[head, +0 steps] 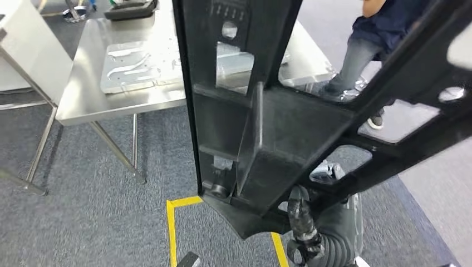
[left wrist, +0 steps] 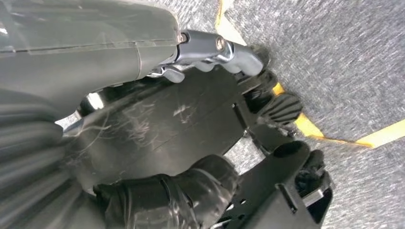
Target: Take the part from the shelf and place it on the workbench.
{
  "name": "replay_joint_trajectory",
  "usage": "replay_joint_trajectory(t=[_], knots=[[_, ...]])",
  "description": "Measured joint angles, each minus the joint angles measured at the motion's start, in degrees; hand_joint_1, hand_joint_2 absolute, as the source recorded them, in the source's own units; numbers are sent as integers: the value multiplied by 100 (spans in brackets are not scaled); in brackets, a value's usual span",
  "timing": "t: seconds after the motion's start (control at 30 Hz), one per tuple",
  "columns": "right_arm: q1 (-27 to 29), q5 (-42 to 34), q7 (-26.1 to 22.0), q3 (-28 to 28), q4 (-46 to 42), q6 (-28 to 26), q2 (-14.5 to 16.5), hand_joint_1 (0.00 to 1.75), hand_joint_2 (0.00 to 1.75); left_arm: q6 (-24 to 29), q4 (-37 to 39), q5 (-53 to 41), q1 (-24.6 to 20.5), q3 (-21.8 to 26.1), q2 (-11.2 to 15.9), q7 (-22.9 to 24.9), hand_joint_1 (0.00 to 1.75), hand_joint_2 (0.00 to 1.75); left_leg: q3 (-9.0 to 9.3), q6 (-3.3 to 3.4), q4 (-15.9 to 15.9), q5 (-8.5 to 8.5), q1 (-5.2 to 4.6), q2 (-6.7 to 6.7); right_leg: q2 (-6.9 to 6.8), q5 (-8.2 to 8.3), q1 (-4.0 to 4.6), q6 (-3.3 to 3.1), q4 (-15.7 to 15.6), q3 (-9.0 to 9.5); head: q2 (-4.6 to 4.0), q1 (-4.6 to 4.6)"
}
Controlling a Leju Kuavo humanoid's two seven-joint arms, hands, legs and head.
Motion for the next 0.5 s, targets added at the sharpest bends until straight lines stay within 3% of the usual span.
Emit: replay_joint_trajectory(t=[0.07, 0.13, 0.2, 0.3, 0.33, 0.37, 0.43, 0.47, 0.5], knots=[[3, 5, 24, -1, 5, -1, 1, 175, 175, 12, -1, 2, 1, -1, 1, 10, 0, 175, -32, -60, 69, -42, 7, -34, -45, -8, 20, -130, 23, 24, 0, -2], [-5, 6, 34, -1, 5, -1, 4, 175, 175, 16, -1, 3, 3, -1, 0, 13, 0, 175, -72, -109, 215, -96, 23, 28, -108, -14, 20, -209, 3, 94, 0, -13], [-9, 6, 35, -1, 4, -1, 7, 175, 175, 17, -1, 3, -9, -1, -1, 13, 0, 175, -146, -140, 378, -145, 29, 116, -148, -26, 16, -244, -20, 154, 0, -21], [-8, 6, 35, -1, 4, -1, 8, 175, 175, 17, -1, 3, -14, -1, -2, 13, 0, 175, -186, -151, 450, -167, 29, 137, -160, -31, 16, -252, -24, 165, 0, -29], [-9, 6, 35, -1, 4, -1, 9, 175, 175, 17, -1, 3, -19, -1, -3, 13, 0, 175, -290, -160, 618, -227, 32, 150, -178, -40, 19, -260, -28, 179, 0, -29], [-9, 6, 36, -1, 4, -1, 9, 175, 175, 17, -1, 2, -29, -1, -4, 8, 0, 175, -521, -168, 901, -253, 36, 172, -235, -85, 29, -269, -33, 234, 0, -31], [-11, 12, 38, -1, 5, -1, 9, 175, 175, 17, -1, -2, -36, -1, -8, 1, 0, 175, -767, -135, 913, 46, 31, 280, -386, -223, 51, -279, -48, 421, 0, -30], [-10, 20, 40, -1, 7, -1, 9, 175, 175, 17, -1, -4, -34, -1, -8, 1, 0, 175, -775, -105, 709, 222, 0, 389, -457, -294, 63, -270, -58, 526, 0, -28], [-10, 31, 41, -1, 8, -1, 9, 175, 175, 15, -1, -4, -33, -2, -8, 5, 0, 175, -662, -70, 367, 304, -41, 490, -494, -333, 72, -249, -76, 582, 0, -35]])
